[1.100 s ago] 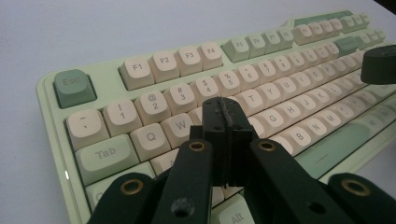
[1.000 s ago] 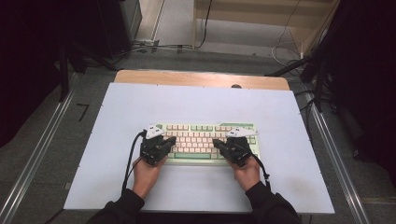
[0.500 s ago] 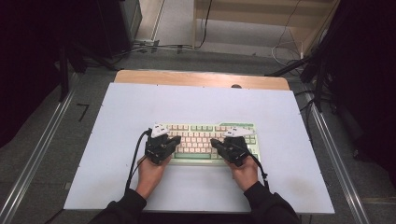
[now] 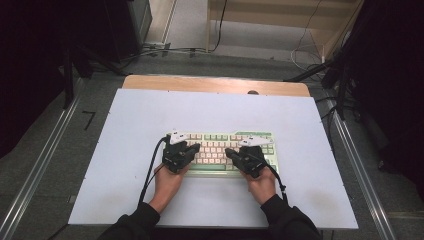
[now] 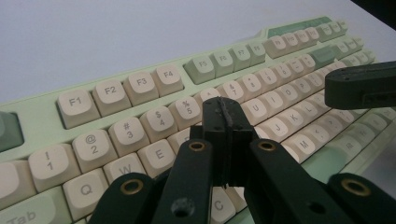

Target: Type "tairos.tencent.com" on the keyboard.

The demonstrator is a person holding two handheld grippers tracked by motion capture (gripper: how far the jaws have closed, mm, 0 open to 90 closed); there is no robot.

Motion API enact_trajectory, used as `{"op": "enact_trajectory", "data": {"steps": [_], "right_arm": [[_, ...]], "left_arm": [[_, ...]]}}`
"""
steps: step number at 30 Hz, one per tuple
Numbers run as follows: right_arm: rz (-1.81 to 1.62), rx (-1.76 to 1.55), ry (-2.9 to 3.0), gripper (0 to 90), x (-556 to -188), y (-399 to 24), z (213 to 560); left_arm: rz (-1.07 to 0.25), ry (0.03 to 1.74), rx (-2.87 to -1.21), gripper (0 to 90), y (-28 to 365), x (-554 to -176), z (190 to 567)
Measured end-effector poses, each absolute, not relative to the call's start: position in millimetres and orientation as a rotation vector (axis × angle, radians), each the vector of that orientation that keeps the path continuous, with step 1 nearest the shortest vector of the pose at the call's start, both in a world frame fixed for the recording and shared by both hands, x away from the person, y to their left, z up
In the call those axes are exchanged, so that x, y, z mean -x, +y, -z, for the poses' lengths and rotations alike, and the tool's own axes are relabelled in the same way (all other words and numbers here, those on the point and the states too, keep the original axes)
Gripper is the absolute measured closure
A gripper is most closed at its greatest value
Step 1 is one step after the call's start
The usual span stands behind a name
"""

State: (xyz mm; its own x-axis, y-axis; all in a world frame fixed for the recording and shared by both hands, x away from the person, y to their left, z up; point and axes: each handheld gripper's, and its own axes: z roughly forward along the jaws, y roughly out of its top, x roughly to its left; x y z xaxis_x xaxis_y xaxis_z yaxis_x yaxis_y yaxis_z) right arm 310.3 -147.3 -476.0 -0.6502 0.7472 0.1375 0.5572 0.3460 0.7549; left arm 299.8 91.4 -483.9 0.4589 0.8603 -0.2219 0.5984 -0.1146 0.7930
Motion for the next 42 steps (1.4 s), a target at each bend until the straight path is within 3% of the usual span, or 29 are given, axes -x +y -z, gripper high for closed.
{"op": "enact_trajectory", "data": {"steps": [42], "right_arm": [[-1.197,-1.179,2.381,87.4,-311,-146,475]], "left_arm": [[-0.375,1.26,-1.866,90.0,78,-311,489]]}}
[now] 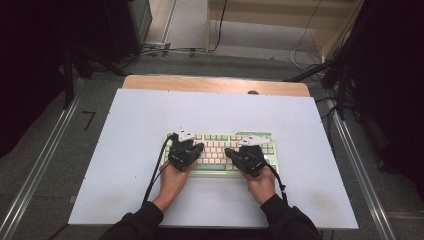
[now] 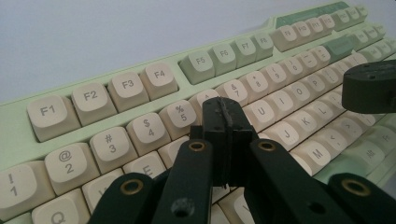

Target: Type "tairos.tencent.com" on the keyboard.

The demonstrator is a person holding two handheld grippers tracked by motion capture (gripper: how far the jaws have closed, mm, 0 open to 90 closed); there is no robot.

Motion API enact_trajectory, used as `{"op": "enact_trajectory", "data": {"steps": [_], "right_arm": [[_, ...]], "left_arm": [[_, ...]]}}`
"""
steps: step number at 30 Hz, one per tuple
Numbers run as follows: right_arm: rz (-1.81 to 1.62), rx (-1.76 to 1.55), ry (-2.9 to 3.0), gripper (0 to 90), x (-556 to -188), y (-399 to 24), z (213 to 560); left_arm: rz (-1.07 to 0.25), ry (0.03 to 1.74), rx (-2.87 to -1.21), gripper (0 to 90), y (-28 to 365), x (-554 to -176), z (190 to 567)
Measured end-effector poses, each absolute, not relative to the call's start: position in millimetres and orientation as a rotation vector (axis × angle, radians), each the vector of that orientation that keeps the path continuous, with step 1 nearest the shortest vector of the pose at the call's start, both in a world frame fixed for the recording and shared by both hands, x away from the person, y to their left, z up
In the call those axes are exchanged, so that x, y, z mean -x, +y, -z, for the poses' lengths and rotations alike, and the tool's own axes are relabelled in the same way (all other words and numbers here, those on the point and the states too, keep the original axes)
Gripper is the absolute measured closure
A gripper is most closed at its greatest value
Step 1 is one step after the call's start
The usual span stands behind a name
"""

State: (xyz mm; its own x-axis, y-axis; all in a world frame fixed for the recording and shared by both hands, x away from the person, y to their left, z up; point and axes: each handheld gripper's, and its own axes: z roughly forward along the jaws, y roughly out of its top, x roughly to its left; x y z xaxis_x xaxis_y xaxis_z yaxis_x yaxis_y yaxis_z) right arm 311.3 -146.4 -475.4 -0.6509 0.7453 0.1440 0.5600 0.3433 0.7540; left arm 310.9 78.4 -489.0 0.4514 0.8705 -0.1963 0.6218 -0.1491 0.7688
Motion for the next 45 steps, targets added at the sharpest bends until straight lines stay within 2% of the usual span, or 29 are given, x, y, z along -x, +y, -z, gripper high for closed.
{"op": "enact_trajectory", "data": {"steps": [21,45], "right_arm": [[-1.197,-1.176,2.384,87.3,-311,-146,475],[-1.197,-1.175,2.383,87.3,-311,-146,475]], "left_arm": [[-0.35,1.271,-1.884,90.0,78,-313,491],[-0.374,1.238,-1.83,90.0,83,-305,478]]}}
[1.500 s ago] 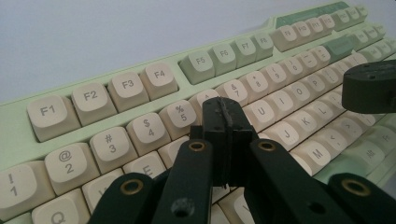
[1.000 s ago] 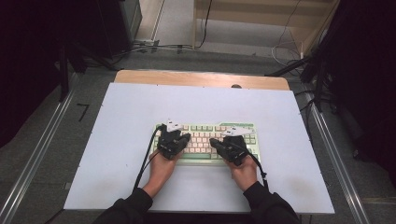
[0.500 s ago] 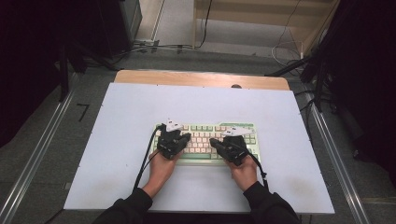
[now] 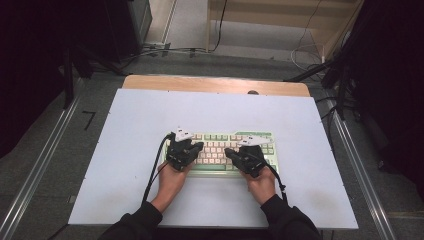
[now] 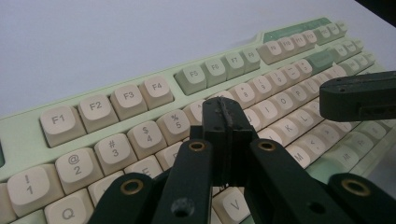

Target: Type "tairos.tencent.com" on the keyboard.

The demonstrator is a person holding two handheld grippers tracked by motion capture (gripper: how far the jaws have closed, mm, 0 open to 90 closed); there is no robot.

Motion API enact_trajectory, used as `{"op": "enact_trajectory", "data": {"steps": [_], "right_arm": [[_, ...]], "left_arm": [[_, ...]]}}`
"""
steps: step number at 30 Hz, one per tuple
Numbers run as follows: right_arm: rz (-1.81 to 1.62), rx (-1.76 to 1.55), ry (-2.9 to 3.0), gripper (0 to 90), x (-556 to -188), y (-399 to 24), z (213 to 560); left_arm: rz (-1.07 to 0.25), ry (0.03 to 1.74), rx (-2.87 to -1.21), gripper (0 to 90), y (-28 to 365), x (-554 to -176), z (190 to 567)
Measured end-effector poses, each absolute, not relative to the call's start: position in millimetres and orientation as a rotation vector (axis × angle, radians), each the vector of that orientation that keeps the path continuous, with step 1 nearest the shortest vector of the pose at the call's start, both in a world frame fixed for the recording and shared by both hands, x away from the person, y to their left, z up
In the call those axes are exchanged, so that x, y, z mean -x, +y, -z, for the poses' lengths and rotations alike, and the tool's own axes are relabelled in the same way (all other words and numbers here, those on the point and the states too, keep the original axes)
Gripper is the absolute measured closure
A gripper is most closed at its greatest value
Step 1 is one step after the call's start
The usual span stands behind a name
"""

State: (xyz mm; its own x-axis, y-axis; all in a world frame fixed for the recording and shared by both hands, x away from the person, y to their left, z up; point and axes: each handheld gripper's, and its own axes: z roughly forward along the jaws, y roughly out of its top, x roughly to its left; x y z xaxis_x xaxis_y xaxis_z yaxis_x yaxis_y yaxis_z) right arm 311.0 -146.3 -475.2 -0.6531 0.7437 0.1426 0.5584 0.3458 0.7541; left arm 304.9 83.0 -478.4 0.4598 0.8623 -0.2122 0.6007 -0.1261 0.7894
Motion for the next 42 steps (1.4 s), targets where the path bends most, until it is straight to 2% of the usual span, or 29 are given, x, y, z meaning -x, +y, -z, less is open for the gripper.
{"op": "enact_trajectory", "data": {"steps": [42], "right_arm": [[-1.2,-1.177,2.382,87.3,-311,-147,475]], "left_arm": [[-0.408,1.324,-1.835,90.0,111,-306,487]]}}
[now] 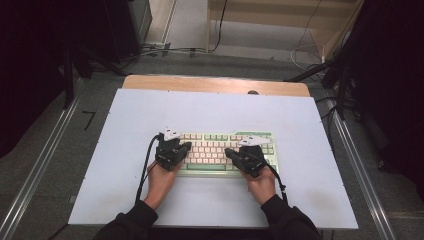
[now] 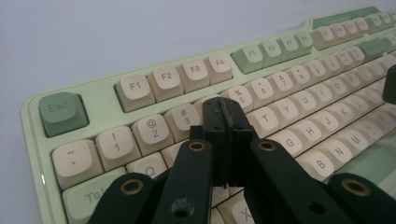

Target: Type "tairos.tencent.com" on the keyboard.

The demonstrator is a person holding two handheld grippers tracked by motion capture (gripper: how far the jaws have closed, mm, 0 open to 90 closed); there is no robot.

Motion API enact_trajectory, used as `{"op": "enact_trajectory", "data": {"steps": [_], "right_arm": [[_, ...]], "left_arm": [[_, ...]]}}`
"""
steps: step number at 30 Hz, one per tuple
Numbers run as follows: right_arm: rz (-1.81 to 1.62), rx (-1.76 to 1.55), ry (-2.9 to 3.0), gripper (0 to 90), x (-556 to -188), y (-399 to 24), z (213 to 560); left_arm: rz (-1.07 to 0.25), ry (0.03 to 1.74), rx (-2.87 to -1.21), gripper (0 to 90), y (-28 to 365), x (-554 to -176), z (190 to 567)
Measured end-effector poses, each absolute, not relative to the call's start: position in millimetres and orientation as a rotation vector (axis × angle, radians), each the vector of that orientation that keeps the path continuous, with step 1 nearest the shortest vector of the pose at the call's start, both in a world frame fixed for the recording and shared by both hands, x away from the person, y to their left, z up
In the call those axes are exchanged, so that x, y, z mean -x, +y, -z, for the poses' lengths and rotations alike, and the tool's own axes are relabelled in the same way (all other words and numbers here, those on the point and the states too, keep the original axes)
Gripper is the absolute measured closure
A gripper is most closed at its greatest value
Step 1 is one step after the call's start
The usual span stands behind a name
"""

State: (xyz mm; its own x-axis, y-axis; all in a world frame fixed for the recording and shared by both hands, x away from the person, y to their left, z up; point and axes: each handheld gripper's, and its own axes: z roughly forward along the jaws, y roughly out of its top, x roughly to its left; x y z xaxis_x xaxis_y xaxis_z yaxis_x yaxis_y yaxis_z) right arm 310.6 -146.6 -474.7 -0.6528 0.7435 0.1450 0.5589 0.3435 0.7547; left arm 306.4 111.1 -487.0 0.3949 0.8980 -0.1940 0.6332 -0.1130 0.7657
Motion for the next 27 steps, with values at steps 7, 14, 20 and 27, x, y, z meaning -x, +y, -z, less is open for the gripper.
{"op": "enact_trajectory", "data": {"steps": [7,14,20,27], "right_arm": [[-1.198,-1.175,2.383,87.3,-310.6,-146.7,474.8],[-1.196,-1.178,2.383,87.4,-310.4,-146.5,474.8],[-1.198,-1.172,2.386,87.3,-310.2,-146.2,475.0],[-1.202,-1.172,2.384,87.3,-310.4,-146.0,475.0]], "left_arm": [[-0.409,1.324,-1.845,90.0,110.2,-306.2,487.9],[-0.409,1.321,-1.851,90.0,109.5,-305.7,488.5],[-0.407,1.324,-1.85,90.0,109.7,-305.7,489.7],[-0.414,1.306,-1.825,90.0,110.7,-302.1,484.4]]}}
